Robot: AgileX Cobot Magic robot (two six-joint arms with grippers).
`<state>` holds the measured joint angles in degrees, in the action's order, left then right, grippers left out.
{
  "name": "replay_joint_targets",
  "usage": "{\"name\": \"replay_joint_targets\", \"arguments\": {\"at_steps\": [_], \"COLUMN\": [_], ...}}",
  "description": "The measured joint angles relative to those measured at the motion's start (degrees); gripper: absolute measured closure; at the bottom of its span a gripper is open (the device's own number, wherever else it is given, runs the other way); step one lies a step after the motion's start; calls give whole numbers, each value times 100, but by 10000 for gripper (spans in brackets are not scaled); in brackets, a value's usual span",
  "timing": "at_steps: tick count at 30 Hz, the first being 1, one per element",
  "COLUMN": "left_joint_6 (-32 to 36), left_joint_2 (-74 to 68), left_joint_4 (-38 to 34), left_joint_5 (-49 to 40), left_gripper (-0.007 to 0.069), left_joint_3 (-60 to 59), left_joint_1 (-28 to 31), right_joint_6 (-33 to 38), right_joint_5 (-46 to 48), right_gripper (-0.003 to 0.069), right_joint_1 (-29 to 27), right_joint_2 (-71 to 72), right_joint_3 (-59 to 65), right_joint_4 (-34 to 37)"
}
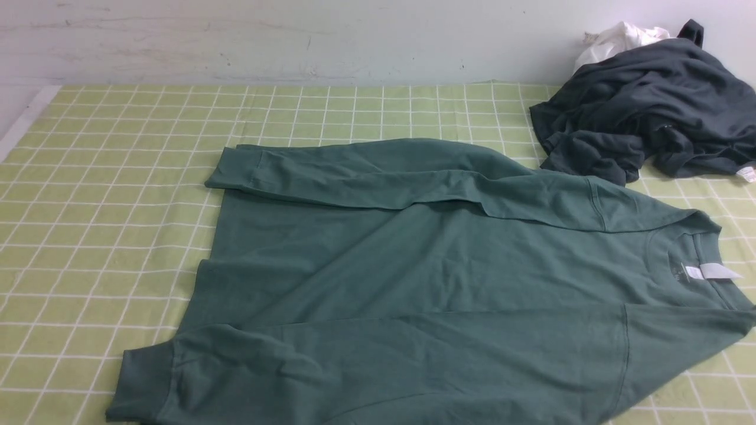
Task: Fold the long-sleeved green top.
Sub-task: Use the left arm to clamp the cuff closest to it
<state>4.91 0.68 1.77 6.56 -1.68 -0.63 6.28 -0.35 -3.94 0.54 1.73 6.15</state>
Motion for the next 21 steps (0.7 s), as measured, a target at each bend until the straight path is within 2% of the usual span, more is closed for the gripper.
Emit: {"name": "replay_joint_targets", "arguments": {"at_steps": [5,8,11,13,15,19,21], "left_joint_6": [-99,-457,-1070,-1335,-1467,-1519,-1519], "left_joint_2": [0,0,0,0,-31,-751,-1204], "left_joint_4": [0,-47,-83,-83,-4,475,579], "left_joint_5": [1430,2628,3323,3205,2638,581,6], "left_gripper": [629,629,629,629,629,629,629], "left_joint_3": [0,0,183,603,1317,3265,3816], "left_joint_1": [0,0,0,0,0,0,0], "right_joint_6": [-505,-1002,-1146,-1135,-1041,-881,-869], "right_joint_5": [-2445,-3608,-4018,-3904,-3545,-2042,-1364], "right_gripper": [673,673,673,673,673,673,673], "right_joint_1": [0,0,0,0,0,0,0], "right_joint_2": [0,0,0,0,0,-663,-1137], "right_joint_3": [0,0,-16,-184,-615,-2108,-2666], "right_joint_4": [-1,127,390,474,371,-860,-1386]}}
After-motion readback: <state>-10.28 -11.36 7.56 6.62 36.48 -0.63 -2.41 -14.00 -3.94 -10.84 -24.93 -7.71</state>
